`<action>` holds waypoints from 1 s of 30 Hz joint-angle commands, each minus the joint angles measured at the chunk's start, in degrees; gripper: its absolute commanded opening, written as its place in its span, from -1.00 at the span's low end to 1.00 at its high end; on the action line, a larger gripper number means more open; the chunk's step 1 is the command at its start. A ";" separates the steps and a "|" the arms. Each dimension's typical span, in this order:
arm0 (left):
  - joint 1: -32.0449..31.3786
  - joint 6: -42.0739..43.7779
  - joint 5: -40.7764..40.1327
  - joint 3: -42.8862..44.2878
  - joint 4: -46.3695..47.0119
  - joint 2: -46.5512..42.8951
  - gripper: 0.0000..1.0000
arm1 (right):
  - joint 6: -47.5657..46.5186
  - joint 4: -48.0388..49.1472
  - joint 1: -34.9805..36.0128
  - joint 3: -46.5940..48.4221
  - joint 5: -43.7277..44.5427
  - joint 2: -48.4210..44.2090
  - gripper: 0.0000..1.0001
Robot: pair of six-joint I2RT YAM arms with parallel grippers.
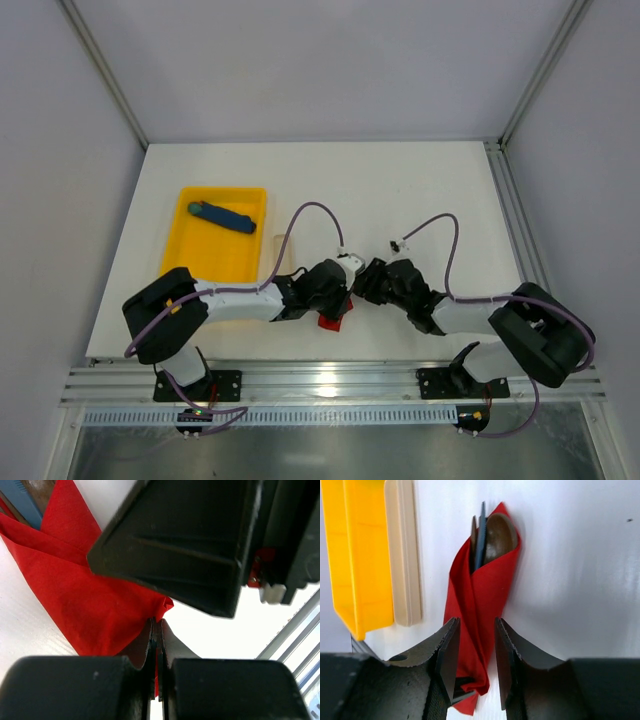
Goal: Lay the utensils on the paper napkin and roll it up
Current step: Roll the napkin at the center of the board.
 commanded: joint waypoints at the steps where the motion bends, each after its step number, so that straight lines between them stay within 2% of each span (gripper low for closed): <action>1: -0.07 -0.14 -1.24 -0.16 2.63 -1.17 -0.99 | -4.31 -0.33 -0.24 0.85 -5.49 -1.11 -0.18; 6: -0.07 -0.31 -1.24 0.02 2.45 -1.17 -0.99 | -4.57 4.60 -0.15 0.93 -12.25 3.01 -0.19; 13: -0.07 -0.14 -1.42 0.19 2.01 -1.61 -0.99 | -7.12 1.26 -0.06 1.38 -11.91 4.25 -0.19; 16: -0.07 -0.49 -1.51 0.72 2.10 -1.08 -1.00 | -7.21 2.66 0.03 0.94 -12.97 4.69 -0.34; 17: -0.07 -0.66 -2.03 0.89 2.10 -0.91 -0.99 | -7.30 3.45 -0.15 0.76 -13.58 5.13 -0.46; 18: -0.07 -1.01 -2.55 1.16 1.84 -0.73 -0.98 | -7.21 3.98 -0.06 0.58 -13.85 5.48 -0.65; 21: -0.07 -2.42 -5.36 2.21 1.14 -1.16 -0.78 | -7.82 5.91 -0.06 -0.12 -14.03 6.71 -0.92; 25: 1.16 -3.65 -6.60 4.84 -1.23 -3.54 -0.51 | -8.96 7.40 -0.06 -0.30 -13.94 8.91 -0.92; 30: 5.63 -6.72 -8.62 8.71 -3.43 -7.14 -0.42 | -9.67 8.29 -0.06 -0.30 -14.11 9.96 -0.92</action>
